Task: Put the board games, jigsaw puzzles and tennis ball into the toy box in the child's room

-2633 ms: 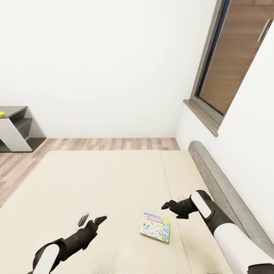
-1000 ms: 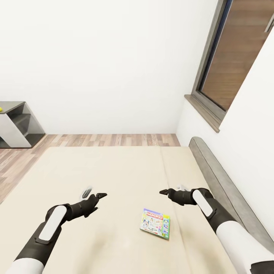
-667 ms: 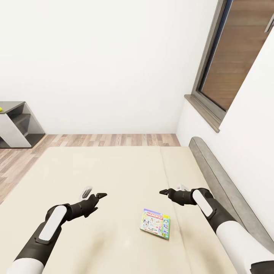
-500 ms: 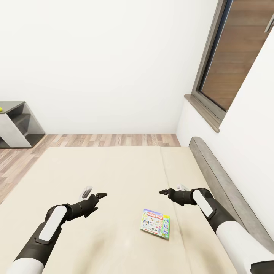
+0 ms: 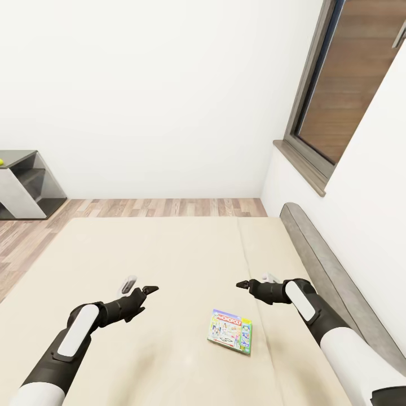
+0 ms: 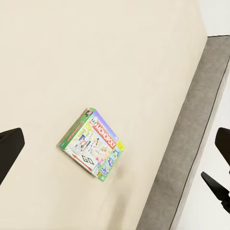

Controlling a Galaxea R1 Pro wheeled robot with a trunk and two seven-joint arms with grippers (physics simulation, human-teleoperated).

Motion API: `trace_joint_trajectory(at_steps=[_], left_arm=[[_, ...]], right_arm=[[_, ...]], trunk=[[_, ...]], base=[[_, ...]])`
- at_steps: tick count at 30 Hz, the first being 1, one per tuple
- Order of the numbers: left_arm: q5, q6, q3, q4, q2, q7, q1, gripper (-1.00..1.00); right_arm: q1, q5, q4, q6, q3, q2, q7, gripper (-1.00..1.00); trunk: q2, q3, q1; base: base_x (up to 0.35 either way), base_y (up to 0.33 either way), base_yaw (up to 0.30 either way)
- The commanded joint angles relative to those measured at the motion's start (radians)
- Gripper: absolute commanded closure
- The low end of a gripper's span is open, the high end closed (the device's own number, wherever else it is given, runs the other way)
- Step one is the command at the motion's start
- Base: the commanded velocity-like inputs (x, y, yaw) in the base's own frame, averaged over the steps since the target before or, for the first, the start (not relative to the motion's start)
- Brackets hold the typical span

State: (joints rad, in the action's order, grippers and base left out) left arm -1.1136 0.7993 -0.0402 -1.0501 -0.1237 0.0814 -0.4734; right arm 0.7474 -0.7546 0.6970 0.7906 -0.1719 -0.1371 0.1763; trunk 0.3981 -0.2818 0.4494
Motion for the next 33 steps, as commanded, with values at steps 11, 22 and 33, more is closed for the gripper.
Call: trace_joint_trajectory(at_steps=[11, 22, 33], left_arm=[[-0.017, 0.005, -0.011, 0.005, -0.008, -0.003, -0.010, -1.00], [-0.024, 0.006, -0.025, 0.011, -0.017, -0.023, -0.045, -1.00], [-0.026, 0.007, -0.029, 0.013, -0.018, -0.026, -0.050, -1.00]], right_arm=[[0.007, 0.002, -0.006, 0.016, -0.003, 0.011, -0.002, -1.00], [0.012, -0.003, -0.008, 0.039, -0.002, 0.022, -0.022, -1.00], [0.017, -0.004, -0.009, 0.043, 0.002, 0.020, -0.029, -1.00]], trunk=[[0.002, -0.003, 0.001], [0.002, -0.015, 0.001], [0.002, -0.031, 0.001]], base=[[0.000, 0.000, 0.000], [0.000, 0.000, 0.000], [0.000, 0.000, 0.000]])
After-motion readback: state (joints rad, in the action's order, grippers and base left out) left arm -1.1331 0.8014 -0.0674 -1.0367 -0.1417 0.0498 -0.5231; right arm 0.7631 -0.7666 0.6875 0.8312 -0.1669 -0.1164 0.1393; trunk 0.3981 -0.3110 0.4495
